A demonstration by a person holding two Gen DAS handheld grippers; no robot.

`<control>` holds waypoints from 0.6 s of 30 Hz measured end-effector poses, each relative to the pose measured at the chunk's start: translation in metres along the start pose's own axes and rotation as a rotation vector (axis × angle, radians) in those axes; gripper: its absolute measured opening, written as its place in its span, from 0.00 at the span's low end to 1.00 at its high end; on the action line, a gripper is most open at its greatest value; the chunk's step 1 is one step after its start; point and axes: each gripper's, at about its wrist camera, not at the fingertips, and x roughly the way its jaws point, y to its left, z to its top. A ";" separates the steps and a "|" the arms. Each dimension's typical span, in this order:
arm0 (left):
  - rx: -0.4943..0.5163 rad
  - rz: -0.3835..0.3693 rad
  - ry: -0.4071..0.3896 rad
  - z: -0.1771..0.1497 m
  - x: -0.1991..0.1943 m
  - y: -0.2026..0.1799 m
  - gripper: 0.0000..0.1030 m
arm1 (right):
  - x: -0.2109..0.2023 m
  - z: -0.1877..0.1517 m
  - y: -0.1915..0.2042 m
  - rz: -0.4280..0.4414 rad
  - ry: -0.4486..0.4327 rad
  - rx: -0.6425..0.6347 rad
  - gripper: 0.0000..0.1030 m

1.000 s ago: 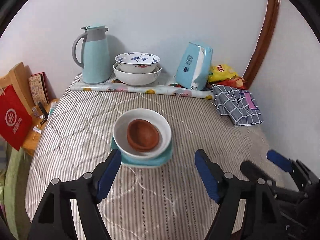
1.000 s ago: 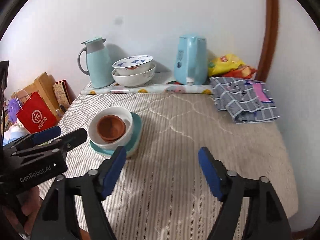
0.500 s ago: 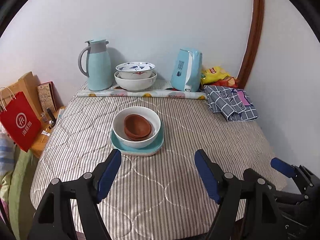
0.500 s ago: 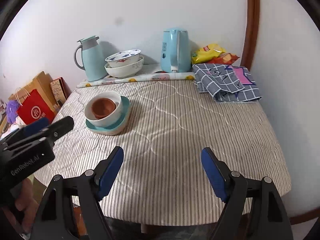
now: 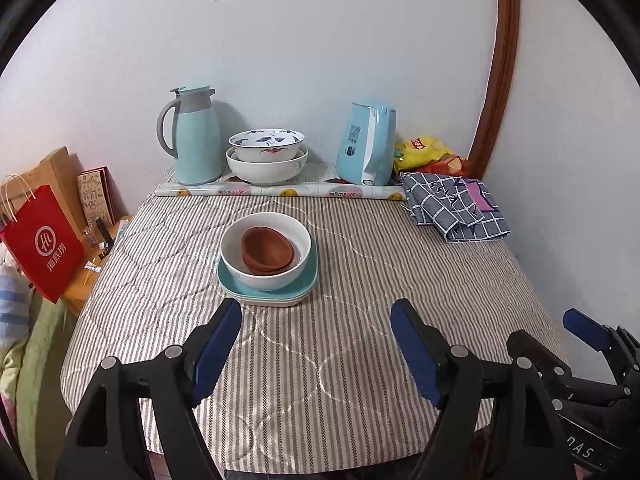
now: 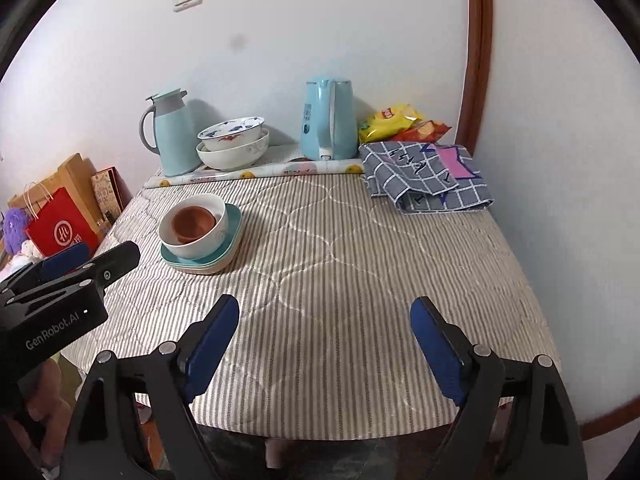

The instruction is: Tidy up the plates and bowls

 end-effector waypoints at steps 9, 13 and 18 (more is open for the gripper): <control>0.018 0.005 0.003 -0.003 -0.003 -0.004 0.74 | -0.009 -0.003 -0.003 0.001 -0.019 0.011 0.84; 0.015 0.003 0.000 -0.003 -0.005 -0.004 0.74 | -0.010 -0.003 -0.004 0.002 -0.017 0.017 0.84; 0.017 0.003 0.002 -0.003 -0.005 -0.004 0.74 | -0.012 -0.003 -0.005 0.002 -0.019 0.019 0.84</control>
